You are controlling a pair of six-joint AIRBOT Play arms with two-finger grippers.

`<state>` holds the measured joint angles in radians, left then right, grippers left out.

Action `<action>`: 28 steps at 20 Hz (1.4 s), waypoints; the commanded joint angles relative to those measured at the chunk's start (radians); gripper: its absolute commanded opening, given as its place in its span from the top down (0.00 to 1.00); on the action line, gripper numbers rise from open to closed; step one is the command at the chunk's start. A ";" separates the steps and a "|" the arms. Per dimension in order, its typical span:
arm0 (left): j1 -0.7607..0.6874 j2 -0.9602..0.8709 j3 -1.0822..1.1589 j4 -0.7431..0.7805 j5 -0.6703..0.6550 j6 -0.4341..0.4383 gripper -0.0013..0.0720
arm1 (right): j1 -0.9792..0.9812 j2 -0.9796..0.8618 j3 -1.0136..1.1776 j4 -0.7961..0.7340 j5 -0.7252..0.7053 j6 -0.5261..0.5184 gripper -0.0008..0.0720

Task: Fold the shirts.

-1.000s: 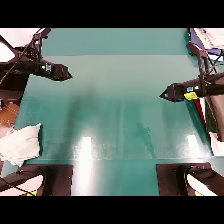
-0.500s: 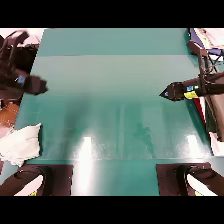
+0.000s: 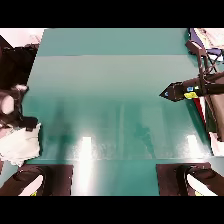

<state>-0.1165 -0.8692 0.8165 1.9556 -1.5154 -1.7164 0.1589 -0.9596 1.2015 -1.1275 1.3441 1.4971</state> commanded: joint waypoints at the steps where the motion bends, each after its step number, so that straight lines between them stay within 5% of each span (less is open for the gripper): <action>1: 0.001 0.000 -0.190 0.069 0.090 -0.058 0.07 | 0.000 0.000 0.000 0.000 0.001 -0.007 0.97; 4: 0.001 -0.001 -0.258 0.077 0.122 -0.065 0.07 | 0.000 0.000 0.000 0.000 0.002 -0.007 0.97; 5: 0.001 -0.001 -0.258 0.086 0.121 -0.077 0.15 | 0.000 0.000 0.000 0.000 0.002 -0.007 0.97; 7: 0.001 0.000 -0.251 0.091 0.113 -0.085 0.93 | 0.000 0.000 0.000 0.001 0.002 -0.007 0.96; 12: 0.000 0.003 0.027 0.052 0.059 -0.021 0.95 | 0.000 0.001 0.002 0.001 -0.016 -0.007 0.97; 15: 0.000 0.003 0.415 -0.237 0.045 0.183 0.95 | 0.000 0.001 0.022 0.002 -0.037 -0.007 0.97; 19: 0.000 -0.002 0.774 -0.649 0.062 0.235 0.95 | 0.000 0.001 0.119 0.000 -0.090 -0.007 0.97; 23: 0.000 -0.026 0.864 -0.890 0.126 0.320 0.95 | 0.000 0.000 0.227 -0.001 -0.162 -0.007 0.97; 28: 0.000 -0.220 0.863 -0.992 0.042 0.351 0.95 | 0.000 0.000 0.314 -0.001 -0.166 -0.007 0.97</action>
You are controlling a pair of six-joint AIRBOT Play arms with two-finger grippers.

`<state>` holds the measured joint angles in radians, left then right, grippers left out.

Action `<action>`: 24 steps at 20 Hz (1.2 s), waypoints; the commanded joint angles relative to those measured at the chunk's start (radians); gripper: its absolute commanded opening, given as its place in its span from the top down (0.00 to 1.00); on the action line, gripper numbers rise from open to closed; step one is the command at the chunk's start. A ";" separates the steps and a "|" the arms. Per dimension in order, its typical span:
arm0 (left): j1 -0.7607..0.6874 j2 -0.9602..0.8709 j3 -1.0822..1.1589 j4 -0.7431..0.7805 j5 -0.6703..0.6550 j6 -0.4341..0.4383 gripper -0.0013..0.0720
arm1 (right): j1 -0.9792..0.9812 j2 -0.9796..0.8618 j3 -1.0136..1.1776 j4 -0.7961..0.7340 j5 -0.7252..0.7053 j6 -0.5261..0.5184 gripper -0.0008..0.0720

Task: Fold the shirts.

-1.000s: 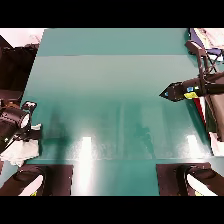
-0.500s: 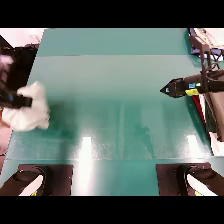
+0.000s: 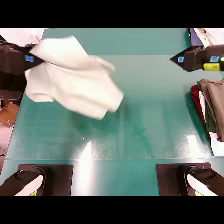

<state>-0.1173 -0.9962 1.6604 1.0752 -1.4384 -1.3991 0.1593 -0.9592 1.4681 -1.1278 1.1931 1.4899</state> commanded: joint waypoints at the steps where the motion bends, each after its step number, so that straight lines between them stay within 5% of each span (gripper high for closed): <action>1: -0.015 -0.150 0.019 -0.131 -0.047 0.048 0.95 | 0.000 0.000 0.054 0.000 -0.013 0.001 0.97; 6: -0.219 -0.439 0.019 -0.134 0.000 0.104 0.95 | 0.000 0.000 0.058 0.000 0.001 0.001 0.97; 7: -0.249 -0.486 0.019 -0.133 0.031 0.137 0.64 | 0.000 0.000 0.058 -0.001 0.003 0.001 0.97; 8: -0.262 -0.517 0.020 -0.132 0.055 0.142 0.14 | 0.000 0.000 0.058 -0.001 0.004 0.001 0.97; 9: -0.258 -0.530 0.020 -0.131 0.062 0.139 0.06 | 0.000 0.000 0.058 -0.001 0.005 0.001 0.97; 10: -0.240 -0.529 0.021 -0.129 0.056 0.139 0.15 | 0.000 0.000 0.058 -0.002 0.006 0.001 0.97; 16: -0.046 -0.451 -0.051 -0.127 -0.117 0.087 0.15 | 0.000 0.000 0.058 -0.027 0.011 0.001 0.97; 24: -0.185 -0.338 -0.578 -0.135 0.300 0.151 0.15 | 0.001 -0.032 0.056 -0.023 0.045 0.002 0.97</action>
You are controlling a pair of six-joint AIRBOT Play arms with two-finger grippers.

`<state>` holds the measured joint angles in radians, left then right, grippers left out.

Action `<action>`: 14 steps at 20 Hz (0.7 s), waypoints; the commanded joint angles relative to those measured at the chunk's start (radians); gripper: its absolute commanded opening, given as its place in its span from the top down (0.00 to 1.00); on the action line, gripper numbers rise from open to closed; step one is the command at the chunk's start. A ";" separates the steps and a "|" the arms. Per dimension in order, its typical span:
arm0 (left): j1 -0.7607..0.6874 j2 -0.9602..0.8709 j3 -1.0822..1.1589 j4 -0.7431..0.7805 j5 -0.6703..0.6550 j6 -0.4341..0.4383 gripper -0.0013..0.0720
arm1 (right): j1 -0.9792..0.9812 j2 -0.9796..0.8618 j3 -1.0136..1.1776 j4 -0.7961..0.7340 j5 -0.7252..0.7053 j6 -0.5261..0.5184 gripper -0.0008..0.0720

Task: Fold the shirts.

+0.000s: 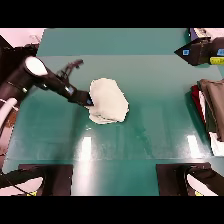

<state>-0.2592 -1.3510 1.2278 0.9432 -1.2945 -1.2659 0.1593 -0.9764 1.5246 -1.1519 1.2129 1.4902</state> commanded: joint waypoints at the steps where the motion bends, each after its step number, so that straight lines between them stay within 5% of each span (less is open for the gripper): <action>1: -0.055 0.017 -0.179 -0.005 0.206 0.016 0.15 | 0.001 -0.025 0.000 0.002 0.042 0.001 0.97; 13: -0.063 0.017 -0.211 -0.005 0.186 0.009 0.17 | 0.001 -0.056 0.000 0.000 0.069 0.001 0.97; 14: -0.063 0.017 -0.211 -0.005 0.196 0.010 0.54 | 0.001 -0.056 0.000 0.000 0.070 0.001 0.97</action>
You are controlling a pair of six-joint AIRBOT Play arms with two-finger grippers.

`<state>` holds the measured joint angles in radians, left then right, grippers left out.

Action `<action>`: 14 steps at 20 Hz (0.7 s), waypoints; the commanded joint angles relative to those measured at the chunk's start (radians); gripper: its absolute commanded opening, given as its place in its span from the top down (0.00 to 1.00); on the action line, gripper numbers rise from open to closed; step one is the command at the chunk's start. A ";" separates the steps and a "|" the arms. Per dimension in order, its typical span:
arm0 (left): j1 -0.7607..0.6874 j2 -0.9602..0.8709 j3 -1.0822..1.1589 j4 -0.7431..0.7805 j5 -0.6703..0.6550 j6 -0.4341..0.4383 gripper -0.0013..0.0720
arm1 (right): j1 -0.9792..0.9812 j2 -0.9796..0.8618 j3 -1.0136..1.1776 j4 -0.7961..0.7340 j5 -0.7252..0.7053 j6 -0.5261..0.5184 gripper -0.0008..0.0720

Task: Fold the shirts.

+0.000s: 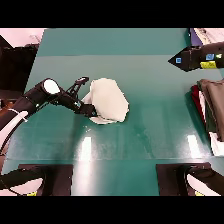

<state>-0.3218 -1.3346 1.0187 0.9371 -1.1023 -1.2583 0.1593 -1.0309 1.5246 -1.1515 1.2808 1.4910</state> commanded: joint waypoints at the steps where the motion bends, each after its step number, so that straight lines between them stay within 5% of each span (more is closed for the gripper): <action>1: -0.001 0.001 -0.002 0.001 0.016 0.009 0.91 | 0.001 -0.001 0.000 0.000 0.002 0.000 0.97; 5: 0.002 0.011 0.006 0.004 -0.006 -0.005 0.95 | 0.001 -0.001 0.000 0.000 0.003 0.000 0.97; 11: 0.078 0.256 0.307 0.249 -0.376 -0.028 0.95 | 0.001 -0.073 -0.001 0.040 0.119 0.000 0.96; 12: 0.090 0.303 0.354 0.302 -0.389 -0.028 0.95 | 0.004 -0.111 -0.004 0.063 0.146 0.000 0.91; 14: 0.097 0.373 0.402 0.383 -0.386 -0.028 0.95 | 0.022 -0.187 -0.060 0.129 0.129 0.000 0.44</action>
<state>-0.2466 -1.0657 1.3220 1.1736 -1.4158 -1.2819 0.1677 -1.1389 1.5036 -1.0966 1.3754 1.4910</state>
